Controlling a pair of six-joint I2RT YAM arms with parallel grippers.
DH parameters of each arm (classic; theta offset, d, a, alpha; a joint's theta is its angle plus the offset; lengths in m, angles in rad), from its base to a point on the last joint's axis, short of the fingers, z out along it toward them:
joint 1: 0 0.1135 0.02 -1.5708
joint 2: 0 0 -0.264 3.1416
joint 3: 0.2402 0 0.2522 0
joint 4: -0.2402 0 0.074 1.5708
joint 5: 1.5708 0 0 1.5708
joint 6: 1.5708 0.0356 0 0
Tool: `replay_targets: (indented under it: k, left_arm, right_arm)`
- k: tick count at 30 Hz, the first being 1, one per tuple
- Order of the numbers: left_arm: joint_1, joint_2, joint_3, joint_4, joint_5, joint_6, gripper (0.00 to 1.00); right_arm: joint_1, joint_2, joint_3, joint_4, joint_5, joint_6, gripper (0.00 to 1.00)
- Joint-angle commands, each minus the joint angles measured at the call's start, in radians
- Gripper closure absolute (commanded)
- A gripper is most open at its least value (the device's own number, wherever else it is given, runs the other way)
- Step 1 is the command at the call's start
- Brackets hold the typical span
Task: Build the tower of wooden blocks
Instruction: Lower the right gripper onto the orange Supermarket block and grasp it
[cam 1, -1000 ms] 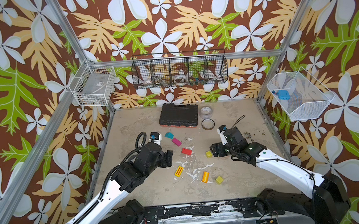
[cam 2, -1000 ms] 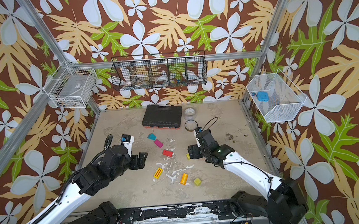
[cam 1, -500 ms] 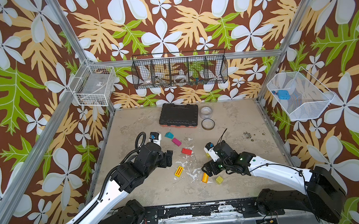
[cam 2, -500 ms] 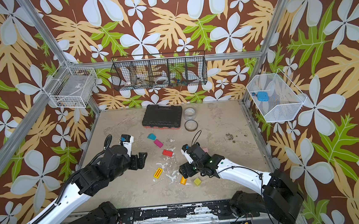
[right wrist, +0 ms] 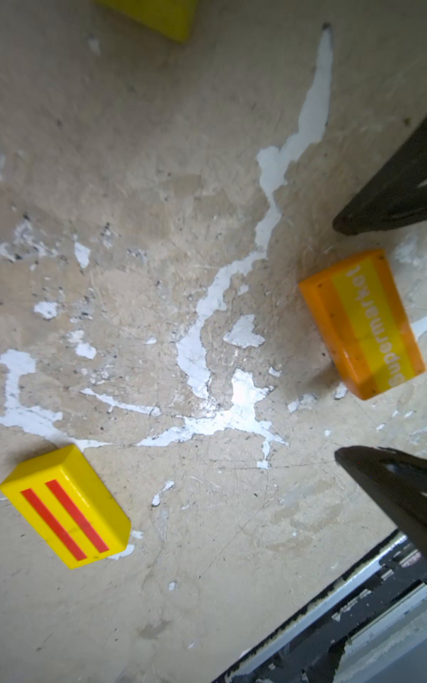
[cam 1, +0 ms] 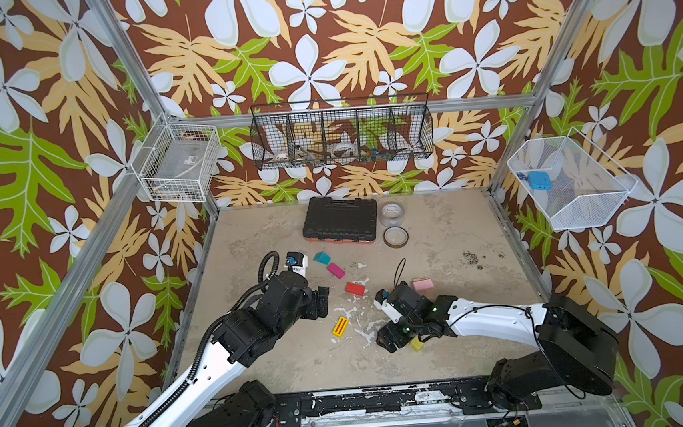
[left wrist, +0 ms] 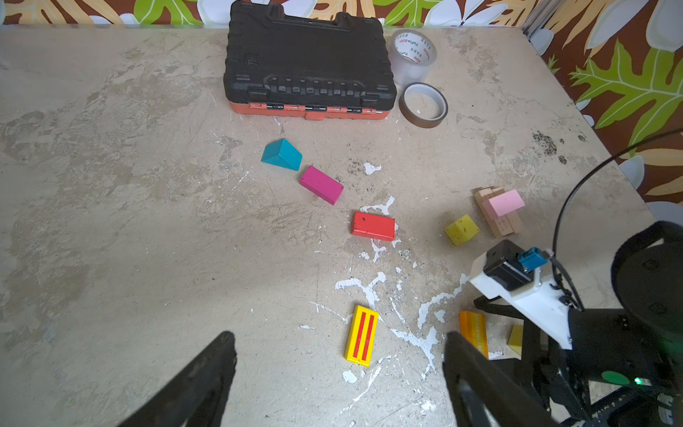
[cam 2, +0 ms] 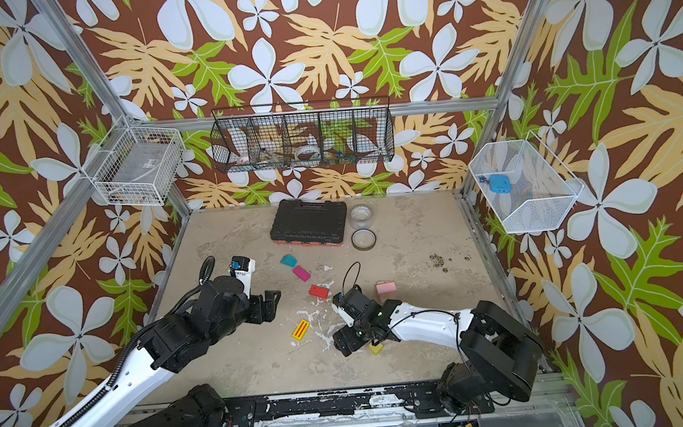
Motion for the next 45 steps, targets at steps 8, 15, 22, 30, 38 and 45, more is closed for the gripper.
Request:
replay_targets:
  k: [8,15,22,30,38,45]
  left_arm:
    - [0.000,0.003,-0.001,0.019,-0.001,-0.001,0.11]
    - [0.000,-0.005,-0.002,0.020,0.004,0.001,0.11]
    - [0.000,-0.010,-0.001,0.020,0.004,0.001,0.11]
    - [0.000,-0.009,-0.001,0.020,0.004,0.001,0.11]
    - [0.000,-0.004,-0.001,0.020,-0.001,-0.001,0.11]
    - [0.000,-0.001,-0.001,0.019,-0.003,-0.001,0.11]
  right_arm:
    - [0.065,0.055,0.040,-0.025,0.065,-0.006,0.11]
    - [0.108,0.058,0.028,-0.069,0.100,0.027,0.11]
    - [0.157,0.051,0.017,-0.108,0.143,0.067,0.13]
    - [0.193,0.021,0.000,-0.144,0.187,0.112,0.15]
    - [0.206,0.002,-0.020,-0.157,0.236,0.142,0.25]
    - [0.205,-0.001,-0.025,-0.154,0.241,0.145,0.38]
